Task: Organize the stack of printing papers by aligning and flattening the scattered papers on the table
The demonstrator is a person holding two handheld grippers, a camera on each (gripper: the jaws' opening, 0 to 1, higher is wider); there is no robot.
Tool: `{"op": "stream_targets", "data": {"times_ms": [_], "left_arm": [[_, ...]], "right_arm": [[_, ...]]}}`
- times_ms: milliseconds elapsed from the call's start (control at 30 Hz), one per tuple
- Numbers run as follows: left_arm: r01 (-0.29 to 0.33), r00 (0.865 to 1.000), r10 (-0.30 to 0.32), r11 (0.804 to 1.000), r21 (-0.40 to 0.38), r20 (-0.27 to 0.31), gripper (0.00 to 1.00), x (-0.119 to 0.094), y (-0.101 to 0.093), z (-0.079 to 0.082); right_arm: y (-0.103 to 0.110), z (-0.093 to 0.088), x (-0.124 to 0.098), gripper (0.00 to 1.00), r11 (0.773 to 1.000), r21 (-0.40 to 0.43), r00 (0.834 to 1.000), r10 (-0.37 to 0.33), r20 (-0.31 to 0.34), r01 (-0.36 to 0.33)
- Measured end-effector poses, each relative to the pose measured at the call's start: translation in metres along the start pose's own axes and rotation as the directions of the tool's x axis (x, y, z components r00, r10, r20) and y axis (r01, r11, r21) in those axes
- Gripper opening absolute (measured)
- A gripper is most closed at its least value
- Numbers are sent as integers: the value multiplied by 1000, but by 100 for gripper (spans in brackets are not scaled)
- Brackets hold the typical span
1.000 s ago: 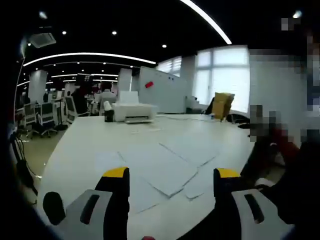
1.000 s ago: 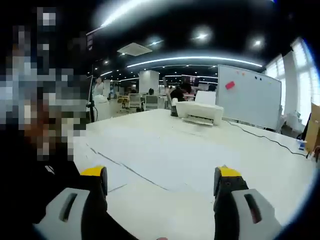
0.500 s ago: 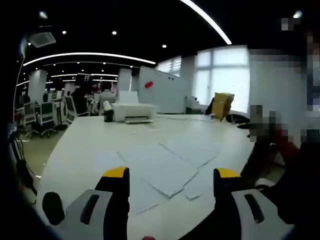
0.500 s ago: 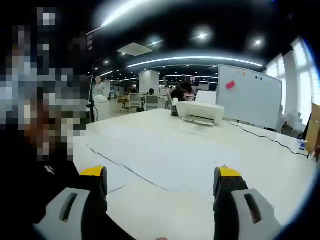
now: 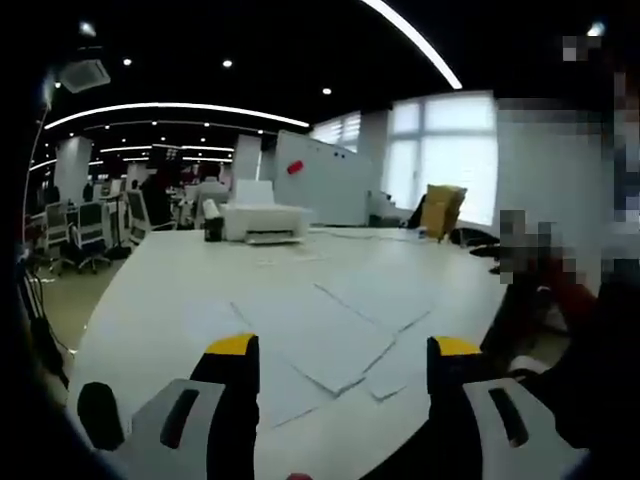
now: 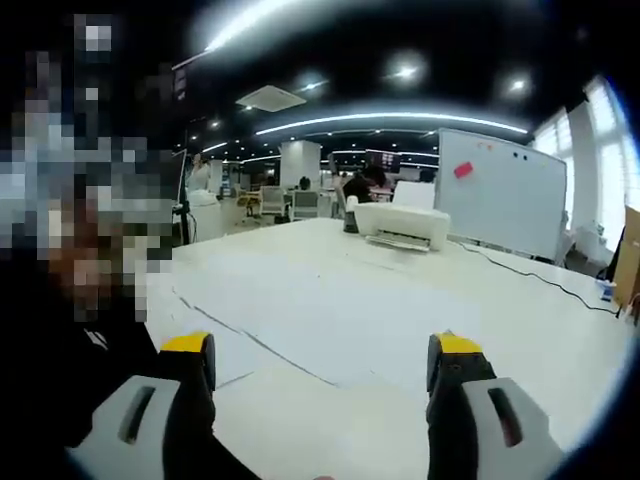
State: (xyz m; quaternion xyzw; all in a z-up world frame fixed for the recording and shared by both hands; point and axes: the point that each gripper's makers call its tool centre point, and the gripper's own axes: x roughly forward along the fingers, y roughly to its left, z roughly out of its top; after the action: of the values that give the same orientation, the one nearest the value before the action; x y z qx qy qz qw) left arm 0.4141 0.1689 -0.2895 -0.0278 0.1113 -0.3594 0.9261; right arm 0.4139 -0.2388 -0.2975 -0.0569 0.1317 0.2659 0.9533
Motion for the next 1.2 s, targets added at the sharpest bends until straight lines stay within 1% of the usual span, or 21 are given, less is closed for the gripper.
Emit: {"op": "stream_targets", "data": {"times_ms": [333, 700, 1000, 1200], "left_arm": [[15, 1000, -15, 1000, -3, -5, 71, 4, -4, -2], [22, 1000, -22, 1000, -5, -11, 71, 8, -6, -3], [28, 999, -28, 1000, -9, -16, 70, 11, -7, -6], [36, 999, -36, 999, -11, -22, 70, 12, -8, -10]], "right_arm": [[-6, -4, 7, 82, 1000, 22, 1000, -1, -1, 1], [-12, -4, 16, 81, 999, 33, 1000, -3, 2, 2], [-20, -8, 27, 81, 999, 45, 1000, -9, -9, 9], [-24, -7, 36, 81, 999, 37, 1000, -8, -22, 9]]}}
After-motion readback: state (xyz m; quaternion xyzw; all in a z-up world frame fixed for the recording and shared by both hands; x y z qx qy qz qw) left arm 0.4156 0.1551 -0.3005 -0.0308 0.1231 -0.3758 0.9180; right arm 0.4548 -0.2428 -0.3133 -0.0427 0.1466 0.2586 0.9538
